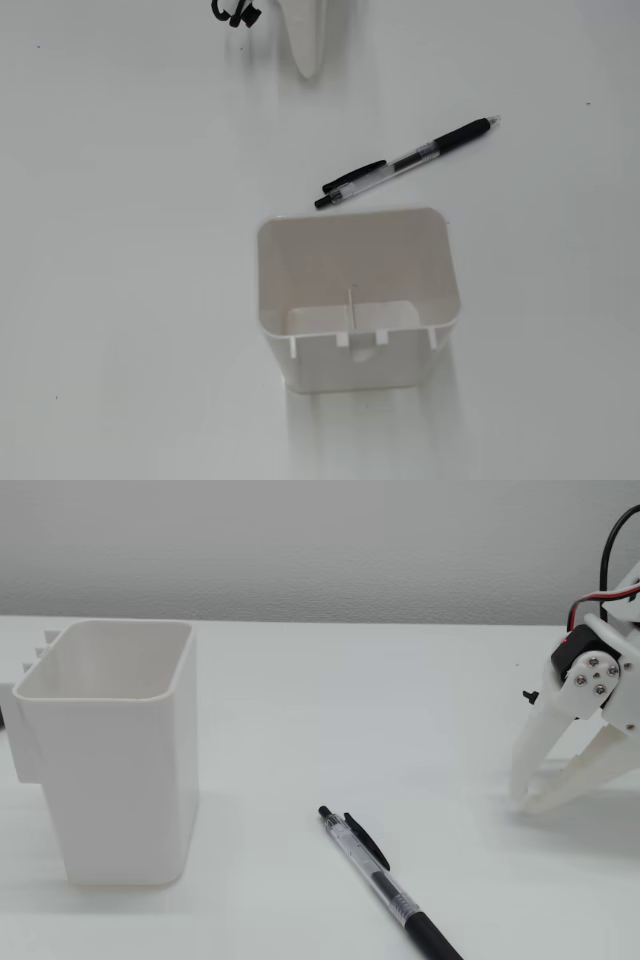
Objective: Pick up the pen and put it in the pen holder.
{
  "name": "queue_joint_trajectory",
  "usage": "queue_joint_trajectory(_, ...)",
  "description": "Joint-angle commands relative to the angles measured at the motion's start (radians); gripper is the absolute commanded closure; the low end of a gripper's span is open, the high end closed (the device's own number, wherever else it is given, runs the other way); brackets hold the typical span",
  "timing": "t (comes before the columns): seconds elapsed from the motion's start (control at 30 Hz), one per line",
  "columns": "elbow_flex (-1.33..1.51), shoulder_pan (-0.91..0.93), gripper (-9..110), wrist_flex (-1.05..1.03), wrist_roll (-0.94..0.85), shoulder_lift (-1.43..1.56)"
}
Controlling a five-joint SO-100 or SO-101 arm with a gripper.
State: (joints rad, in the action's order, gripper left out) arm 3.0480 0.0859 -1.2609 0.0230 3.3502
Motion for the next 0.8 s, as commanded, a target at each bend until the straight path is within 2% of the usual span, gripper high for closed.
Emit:
queue_joint_trajectory(0.0,-0.291,0.172,100,0.074,-0.318,0.021)
queue_joint_trajectory(0.17,-0.433,0.172,95,0.067,-0.313,-0.163)
queue_joint_trajectory(0.37,-0.647,0.153,92,0.051,-0.318,-0.58)
queue_joint_trajectory(0.6,-0.976,-0.109,88,-0.077,-0.318,-1.089)
queue_joint_trajectory(0.77,-1.169,-0.202,85,-0.069,-0.311,-1.416)
